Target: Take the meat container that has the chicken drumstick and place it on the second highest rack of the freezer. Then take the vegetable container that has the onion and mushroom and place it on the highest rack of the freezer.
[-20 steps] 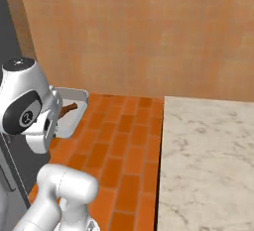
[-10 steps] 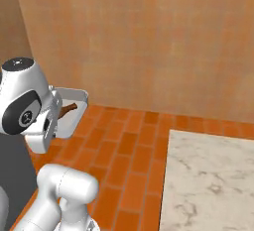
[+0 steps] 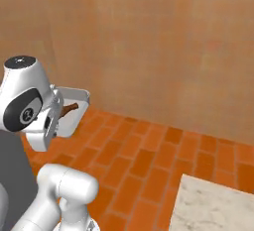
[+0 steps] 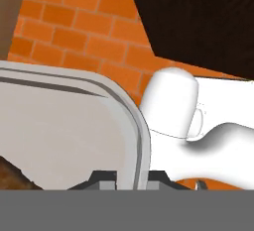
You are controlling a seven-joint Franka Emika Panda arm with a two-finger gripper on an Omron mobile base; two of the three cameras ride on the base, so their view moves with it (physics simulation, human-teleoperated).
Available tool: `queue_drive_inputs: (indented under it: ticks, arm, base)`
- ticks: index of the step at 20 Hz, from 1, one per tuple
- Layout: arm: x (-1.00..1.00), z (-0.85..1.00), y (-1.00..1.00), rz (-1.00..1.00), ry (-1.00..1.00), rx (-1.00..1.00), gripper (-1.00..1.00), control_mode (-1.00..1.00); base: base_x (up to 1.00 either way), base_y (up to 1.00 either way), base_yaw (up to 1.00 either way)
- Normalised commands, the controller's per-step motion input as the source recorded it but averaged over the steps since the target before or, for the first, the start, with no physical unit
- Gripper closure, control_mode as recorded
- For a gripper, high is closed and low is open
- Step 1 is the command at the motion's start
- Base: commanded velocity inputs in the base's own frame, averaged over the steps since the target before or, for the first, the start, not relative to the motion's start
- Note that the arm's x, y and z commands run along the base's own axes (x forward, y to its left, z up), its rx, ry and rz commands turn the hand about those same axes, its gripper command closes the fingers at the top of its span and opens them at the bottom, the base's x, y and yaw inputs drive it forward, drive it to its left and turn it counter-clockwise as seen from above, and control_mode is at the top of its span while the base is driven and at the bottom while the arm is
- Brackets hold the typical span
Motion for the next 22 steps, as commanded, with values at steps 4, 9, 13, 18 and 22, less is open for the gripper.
queue_drive_inputs:
  ticks: [4,9,13,18,22]
  arm:
    - [0.0,0.0,0.0,0.0,0.0,0.0,1.0,1.0]
    - [0.0,0.0,0.0,0.0,0.0,0.0,1.0,1.0]
    - [0.0,0.0,0.0,0.0,0.0,0.0,1.0,1.0]
    - [0.0,0.0,0.0,0.0,0.0,0.0,1.0,1.0]
    - [0.0,0.0,0.0,0.0,0.0,0.0,1.0,1.0]
  base:
    - [0.18,-0.19,0.69]
    - [0.29,-0.33,0.8]
    - [0.44,-0.44,0.74]
    - [0.47,-0.45,0.71]
    - [0.47,-0.42,0.64]
